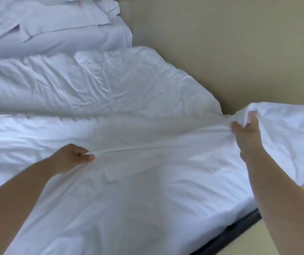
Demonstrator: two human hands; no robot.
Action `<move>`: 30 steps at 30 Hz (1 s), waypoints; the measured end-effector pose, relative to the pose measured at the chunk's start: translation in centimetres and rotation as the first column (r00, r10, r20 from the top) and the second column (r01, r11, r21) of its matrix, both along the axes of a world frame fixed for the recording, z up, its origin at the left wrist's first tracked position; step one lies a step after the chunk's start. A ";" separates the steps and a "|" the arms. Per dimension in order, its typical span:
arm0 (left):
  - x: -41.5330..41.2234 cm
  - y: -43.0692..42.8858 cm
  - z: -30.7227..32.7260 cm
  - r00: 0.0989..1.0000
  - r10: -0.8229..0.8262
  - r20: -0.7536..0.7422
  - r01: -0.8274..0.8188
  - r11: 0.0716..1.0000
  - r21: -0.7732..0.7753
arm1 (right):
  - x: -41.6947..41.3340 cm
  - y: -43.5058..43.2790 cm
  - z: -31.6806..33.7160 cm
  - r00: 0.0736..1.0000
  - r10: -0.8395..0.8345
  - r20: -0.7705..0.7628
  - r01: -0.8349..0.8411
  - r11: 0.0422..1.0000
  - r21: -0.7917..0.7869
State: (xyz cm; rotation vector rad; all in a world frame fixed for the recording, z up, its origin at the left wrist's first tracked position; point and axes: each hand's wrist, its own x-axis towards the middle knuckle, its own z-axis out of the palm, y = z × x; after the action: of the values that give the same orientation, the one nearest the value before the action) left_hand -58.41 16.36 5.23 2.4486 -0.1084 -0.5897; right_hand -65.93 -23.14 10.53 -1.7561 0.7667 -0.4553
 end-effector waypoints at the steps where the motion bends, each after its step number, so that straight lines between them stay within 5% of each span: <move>1: 2.8 0.7 -0.8 0.997 0.061 0.047 -0.062 0.998 0.013 | 2.6 0.7 -1.3 0.993 0.087 -0.079 -0.087 0.996 0.002; 5: 6.7 1.7 -4.3 0.961 0.136 0.242 -0.192 0.954 0.228 | 6.6 3.6 -8.3 0.773 0.265 -0.577 -0.383 0.919 -0.092; 7: 4.0 0.7 -6.3 0.897 -0.051 0.438 -0.045 0.978 0.206 | 5.8 5.0 -11.4 0.627 0.224 -0.746 -0.444 0.890 -0.106; 9: -1.0 -1.4 -8.1 0.835 -0.287 0.469 0.244 0.958 0.153 | 3.9 5.6 -13.3 0.585 0.093 -0.806 -0.445 0.868 -0.222; 12: -7.4 -3.5 -13.4 0.734 -0.580 0.354 0.526 0.814 0.245 | 0.9 4.6 -14.7 0.727 -0.192 -0.660 -0.093 0.924 -0.371; 15: -9.9 -4.7 -16.7 0.694 -0.705 0.148 0.651 0.702 0.289 | -1.0 2.1 -14.9 0.665 -0.474 -0.578 0.297 0.877 -0.378; 19: -9.9 -6.3 -17.8 0.794 -0.608 0.008 0.581 0.761 0.289 | -1.9 -0.9 -14.8 0.589 -0.538 -0.603 0.647 0.761 -0.048; 23: -10.5 -7.4 -18.1 0.808 -0.579 0.106 0.511 0.779 0.364 | -2.5 -2.1 -15.1 0.651 -0.465 -0.600 0.673 0.719 0.172; 27: -9.9 -8.5 -16.9 0.771 -0.555 0.313 0.474 0.828 0.300 | -3.1 -3.0 -14.3 0.753 -0.494 -0.434 0.622 0.750 0.225; 30: -10.4 -8.7 -14.7 0.817 -0.515 0.258 0.450 0.850 0.272 | -6.1 -4.4 -12.2 0.798 -0.537 -0.273 0.590 0.789 0.172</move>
State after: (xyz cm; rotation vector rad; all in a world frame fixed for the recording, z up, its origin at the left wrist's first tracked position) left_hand -68.78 7.69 -9.52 2.7053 -0.8750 -0.4133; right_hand -72.06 -27.52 -1.68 -1.3233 1.4620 -0.5461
